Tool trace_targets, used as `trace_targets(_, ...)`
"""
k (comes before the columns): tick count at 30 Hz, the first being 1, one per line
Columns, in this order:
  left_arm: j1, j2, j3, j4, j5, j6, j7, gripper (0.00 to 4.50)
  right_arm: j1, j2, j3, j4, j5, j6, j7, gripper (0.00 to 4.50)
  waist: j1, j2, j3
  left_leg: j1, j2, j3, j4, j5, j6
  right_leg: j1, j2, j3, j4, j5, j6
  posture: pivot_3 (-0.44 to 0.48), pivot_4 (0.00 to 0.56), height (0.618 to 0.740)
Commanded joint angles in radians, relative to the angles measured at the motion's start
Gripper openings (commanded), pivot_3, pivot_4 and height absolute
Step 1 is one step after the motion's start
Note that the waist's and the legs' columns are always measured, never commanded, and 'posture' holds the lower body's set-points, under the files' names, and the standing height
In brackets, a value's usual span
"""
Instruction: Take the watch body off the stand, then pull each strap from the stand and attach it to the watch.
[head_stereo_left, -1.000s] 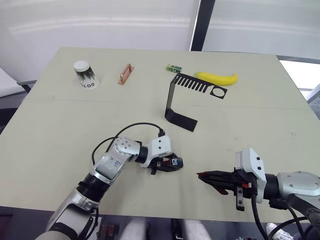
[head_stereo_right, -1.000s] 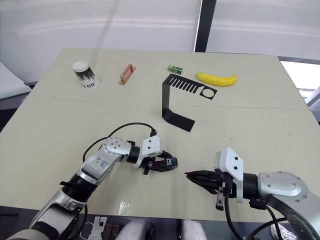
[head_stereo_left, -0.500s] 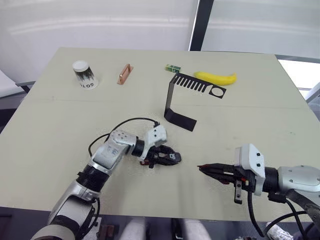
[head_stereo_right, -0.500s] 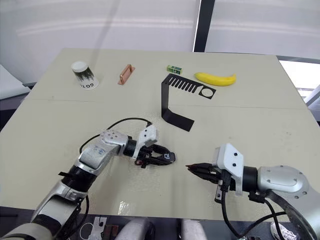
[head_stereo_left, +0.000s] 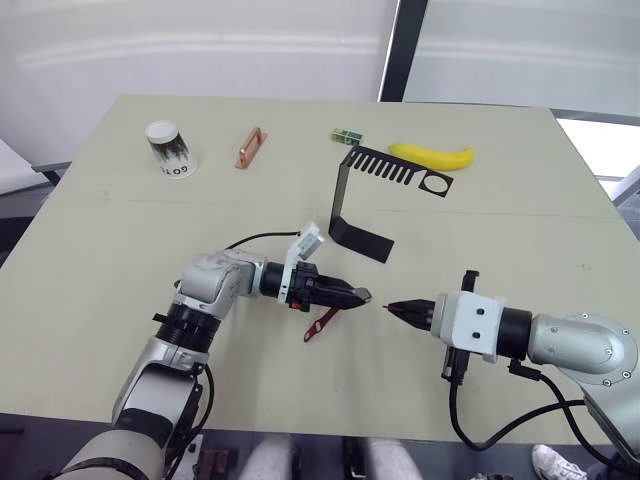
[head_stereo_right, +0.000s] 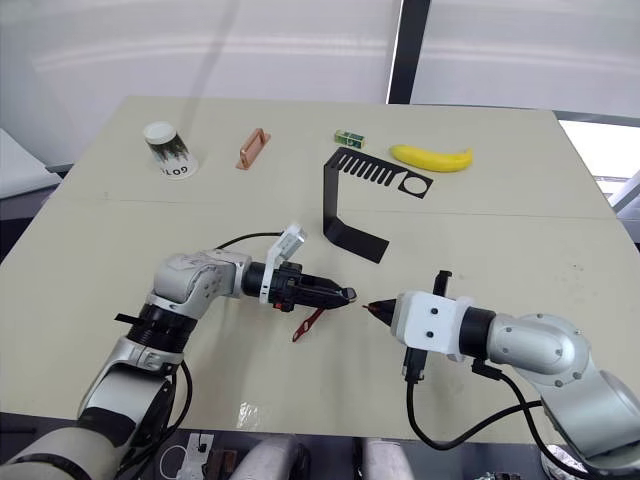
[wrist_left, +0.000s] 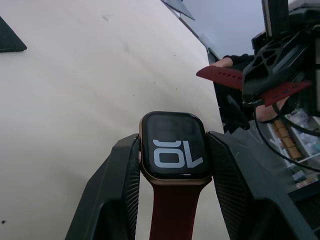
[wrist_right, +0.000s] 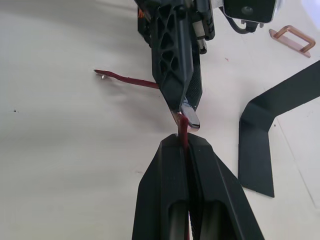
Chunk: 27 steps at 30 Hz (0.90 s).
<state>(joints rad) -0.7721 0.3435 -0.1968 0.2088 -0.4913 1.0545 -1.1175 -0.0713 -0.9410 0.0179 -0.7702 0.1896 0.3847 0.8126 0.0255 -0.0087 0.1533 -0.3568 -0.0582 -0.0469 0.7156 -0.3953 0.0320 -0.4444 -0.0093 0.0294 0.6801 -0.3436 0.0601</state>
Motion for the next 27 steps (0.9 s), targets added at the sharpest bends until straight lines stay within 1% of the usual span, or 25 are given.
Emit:
trace_targets(1, -0.015, 0.005, 0.009, -0.020, -0.047, 0.025, -0.027, 1.58, -0.013, 0.004, 0.010, -0.002, -0.050, -0.022, -0.018, 0.00, -0.001, 0.000, 0.000, 0.000, 0.000, 0.000, 0.000, 0.000, 0.000, 0.000, 0.000, 0.000, 0.000, 0.000, 0.000, 0.000, 0.150, 0.740)
trace_targets(14, -0.030, 0.014, 0.015, 0.010, -0.073, 0.062, -0.032, 1.58, -0.085, 0.038, 0.055, 0.010, -0.108, 0.010, -0.011, 0.00, -0.002, 0.000, 0.000, 0.000, 0.000, 0.000, 0.000, 0.000, 0.000, 0.000, 0.000, 0.000, 0.001, 0.000, 0.000, 0.000, 0.150, 0.740)
trace_targets(27, -0.063, 0.014, 0.024, 0.050, -0.102, 0.086, -0.039, 1.58, -0.071, 0.056, 0.076, 0.025, -0.156, -0.010, -0.014, 0.00, -0.003, 0.000, 0.000, 0.000, 0.000, 0.000, 0.000, 0.000, 0.000, -0.001, 0.000, 0.000, 0.001, 0.000, 0.000, 0.000, 0.150, 0.740)
